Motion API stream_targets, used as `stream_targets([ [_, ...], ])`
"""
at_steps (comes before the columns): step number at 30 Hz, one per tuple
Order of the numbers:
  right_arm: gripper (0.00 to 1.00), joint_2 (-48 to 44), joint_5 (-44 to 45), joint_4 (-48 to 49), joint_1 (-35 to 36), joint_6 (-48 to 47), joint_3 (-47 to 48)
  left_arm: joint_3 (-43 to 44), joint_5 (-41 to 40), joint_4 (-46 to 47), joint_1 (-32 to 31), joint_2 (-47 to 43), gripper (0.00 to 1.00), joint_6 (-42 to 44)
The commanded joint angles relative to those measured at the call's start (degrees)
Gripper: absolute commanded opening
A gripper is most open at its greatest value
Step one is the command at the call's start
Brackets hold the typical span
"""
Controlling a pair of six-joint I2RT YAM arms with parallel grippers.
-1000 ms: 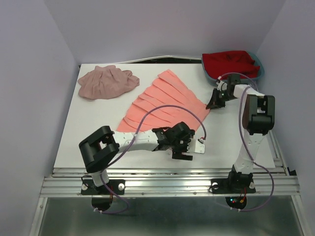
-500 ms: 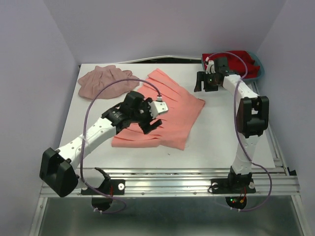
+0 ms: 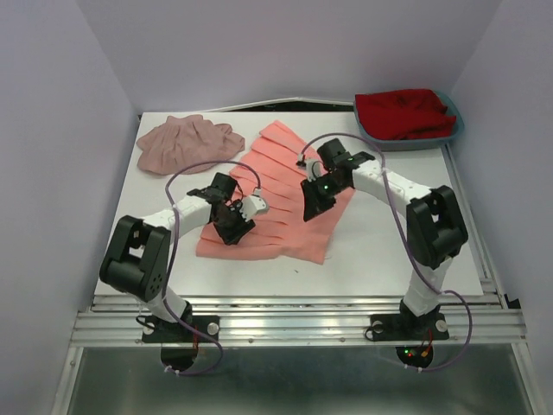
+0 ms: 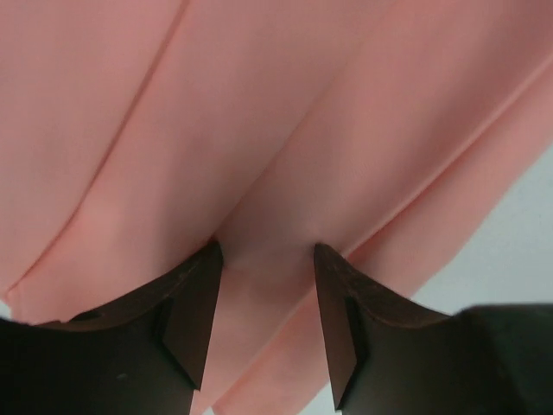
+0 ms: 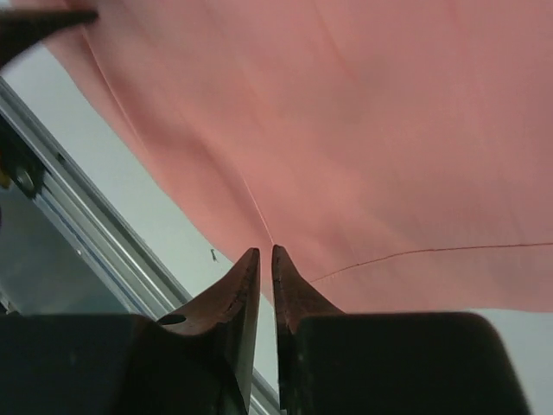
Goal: Fold and stack the skirts
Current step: Fold the skirt
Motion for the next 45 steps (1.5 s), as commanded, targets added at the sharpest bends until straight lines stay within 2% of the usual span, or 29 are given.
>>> stream_targets([
  [1,0.15,2.8,-1.28,-3.59,0.72,-3.56,-3.98,5.13,-0.93,3.59,0.95,5.14,0.57,-1.83],
  [6,0.08,4.39,3.63,-0.79,0.72,-4.01,-9.77,8.21,2.05,3.6,0.95,9.28,0.56,-4.56],
  [9,0.07,5.18,11.17,0.79,0.72,-4.97,-10.66,9.88,3.55,3.34,0.86,10.69,0.56,-6.66],
  [12,0.06,7.8,20.48,2.9,-0.33,-7.87,-10.58,11.82,6.09,2.19,-0.54,11.75,0.55,-8.95],
  [16,0.06,12.37,27.09,5.8,-5.25,-12.7,-5.16,12.61,8.2,1.49,-5.36,11.31,0.57,-11.67],
  [20,0.11,10.73,24.49,4.23,-6.57,-14.11,0.22,13.49,11.02,2.19,-5.56,9.12,0.72,-16.68],
  [21,0.15,9.76,21.6,3.53,-6.57,-14.11,0.76,13.84,11.02,2.28,-5.12,7.11,0.76,-16.95],
  [24,0.21,3.88,17.89,1.16,-6.57,-15.17,0.5,15.33,10.41,1.76,-2.93,3.67,0.78,-16.51],
  [26,0.29,-1.72,16.39,0.1,-6.57,-17.97,-0.9,16.65,8.57,-1.05,-2.4,-0.1,0.79,-13.1],
  [28,0.39,-5.96,15.51,-0.69,-6.57,-22.17,-4.06,16.4,7.86,-4.12,-2.39,-4.74,0.79,-7.94],
  [31,0.41,-14.05,14.72,0.96,-6.57,-28.76,-11.0,12.89,7.07,-7.37,-2.48,-9.95,0.8,-1.6],
  [33,0.38,-16.78,14.63,1.93,-5.87,-32.38,-14.6,10.78,6.89,-8.35,-2.74,-11.62,0.8,0.88],
  [34,0.36,-19.49,16.11,5.51,-5.17,-36.14,-19.58,8.33,6.28,-8.18,-2.92,-12.85,0.79,2.63],
  [39,0.33,-26.54,17.0,21.25,-4.12,-47.41,-35.78,3.39,5.31,-5.63,-4.15,-13.65,0.78,3.27],
  [45,0.37,-25.06,16.39,34.71,-3.06,-51.73,-42.39,2.68,5.84,-3.09,-4.15,-11.98,0.77,0.8],
])
